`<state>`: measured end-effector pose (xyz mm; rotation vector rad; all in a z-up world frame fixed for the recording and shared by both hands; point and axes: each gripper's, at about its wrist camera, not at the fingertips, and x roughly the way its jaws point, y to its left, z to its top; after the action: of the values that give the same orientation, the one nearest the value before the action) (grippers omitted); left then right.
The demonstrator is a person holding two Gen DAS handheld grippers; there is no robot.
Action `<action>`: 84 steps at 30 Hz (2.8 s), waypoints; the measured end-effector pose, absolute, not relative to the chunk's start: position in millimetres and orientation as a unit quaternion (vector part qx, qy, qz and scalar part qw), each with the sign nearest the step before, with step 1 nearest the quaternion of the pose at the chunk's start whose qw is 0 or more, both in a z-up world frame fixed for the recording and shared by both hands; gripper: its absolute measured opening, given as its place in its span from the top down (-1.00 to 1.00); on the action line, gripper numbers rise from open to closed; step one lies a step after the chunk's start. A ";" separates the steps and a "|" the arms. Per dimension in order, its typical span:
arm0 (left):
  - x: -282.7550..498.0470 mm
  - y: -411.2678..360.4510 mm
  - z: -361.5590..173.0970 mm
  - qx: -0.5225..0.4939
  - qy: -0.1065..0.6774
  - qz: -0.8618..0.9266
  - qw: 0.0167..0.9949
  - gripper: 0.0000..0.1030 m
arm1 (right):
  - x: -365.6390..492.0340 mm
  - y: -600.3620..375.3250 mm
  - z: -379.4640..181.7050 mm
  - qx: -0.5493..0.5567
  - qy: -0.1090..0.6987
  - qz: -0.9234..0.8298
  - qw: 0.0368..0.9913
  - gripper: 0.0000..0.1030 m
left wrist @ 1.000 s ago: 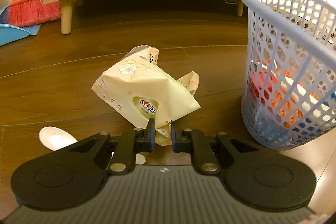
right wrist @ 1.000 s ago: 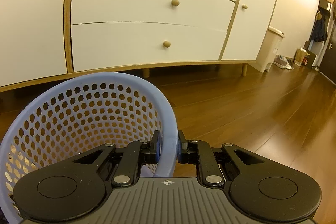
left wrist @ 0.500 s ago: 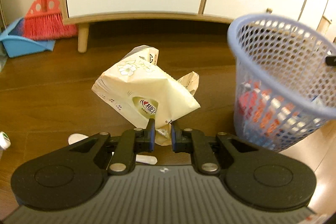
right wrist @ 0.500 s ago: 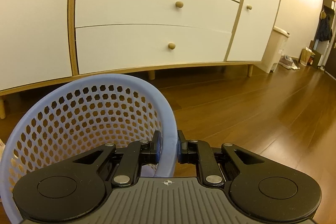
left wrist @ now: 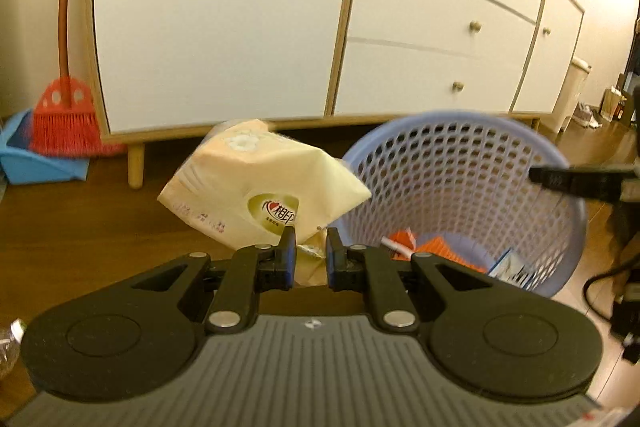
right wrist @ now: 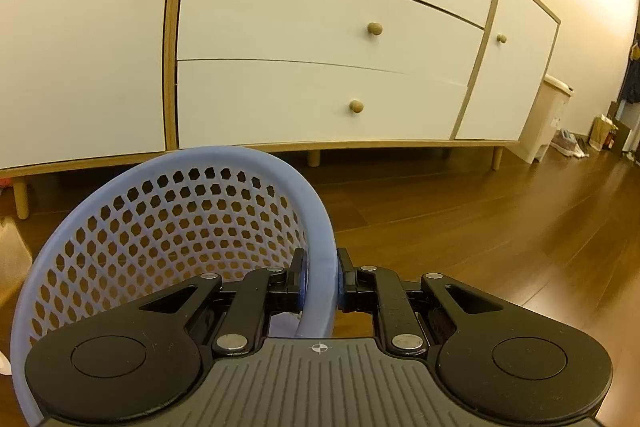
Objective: Collect trash
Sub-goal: 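Lift the paper bag over the basket and release it inside, then lower the left tool to the white plastic spoon and grasp it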
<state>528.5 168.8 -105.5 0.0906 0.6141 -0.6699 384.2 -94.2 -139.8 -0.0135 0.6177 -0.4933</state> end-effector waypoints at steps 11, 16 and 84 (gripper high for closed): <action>521.7 127.1 -92.4 0.047 0.280 -0.420 0.862 0.57 | 384.7 -92.0 -140.9 -0.008 0.301 -0.238 0.923 0.79; 523.7 119.0 -103.6 0.053 0.299 -0.411 0.860 0.47 | 383.9 -90.9 -140.0 -0.010 0.303 -0.233 0.924 0.79; 615.6 282.7 -271.9 -0.015 0.444 -0.161 0.881 0.23 | 387.8 -66.4 -145.9 -0.016 0.310 -0.262 0.914 0.78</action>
<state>615.6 282.7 -271.9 -0.0322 0.9249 -0.3364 387.8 -66.4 -145.9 -0.0339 0.6382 -0.5405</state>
